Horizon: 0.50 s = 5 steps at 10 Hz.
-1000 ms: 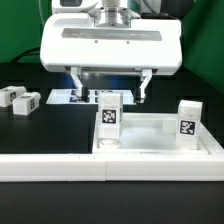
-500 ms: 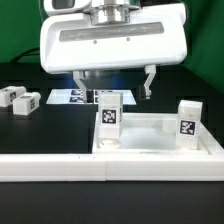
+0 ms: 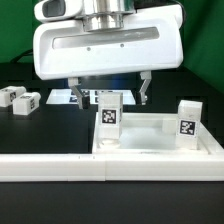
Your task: Assemble square table
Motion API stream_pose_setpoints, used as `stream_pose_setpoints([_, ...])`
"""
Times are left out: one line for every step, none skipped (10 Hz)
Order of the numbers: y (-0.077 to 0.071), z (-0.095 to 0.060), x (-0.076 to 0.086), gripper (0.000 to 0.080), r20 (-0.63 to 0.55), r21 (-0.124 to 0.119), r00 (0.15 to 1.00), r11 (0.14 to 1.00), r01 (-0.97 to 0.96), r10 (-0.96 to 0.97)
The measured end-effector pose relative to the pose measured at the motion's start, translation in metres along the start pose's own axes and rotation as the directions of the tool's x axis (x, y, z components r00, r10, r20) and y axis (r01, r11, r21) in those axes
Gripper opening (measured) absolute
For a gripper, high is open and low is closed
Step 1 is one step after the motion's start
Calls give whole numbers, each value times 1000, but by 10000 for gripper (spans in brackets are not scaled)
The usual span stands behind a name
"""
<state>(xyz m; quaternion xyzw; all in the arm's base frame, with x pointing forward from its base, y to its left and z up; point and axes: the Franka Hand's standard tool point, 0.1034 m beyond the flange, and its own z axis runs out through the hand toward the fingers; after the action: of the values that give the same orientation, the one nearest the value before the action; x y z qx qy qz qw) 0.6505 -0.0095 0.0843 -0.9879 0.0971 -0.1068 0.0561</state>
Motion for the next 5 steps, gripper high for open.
stream_pose_setpoints([0,0,0,649,0,0,1000,1000,0,0])
stream_pose_setpoints([0,0,0,514,1,0,1000,1000,0,0])
stream_pose_setpoints([0,1,0,376,1,0,1000,1000,0,0])
stream_pose_setpoints([1,1,-1,291,1,-1,1000,1000,-1,1])
stream_pose_setpoints([2,1,-1,291,2,-2,1000,1000,-2,2])
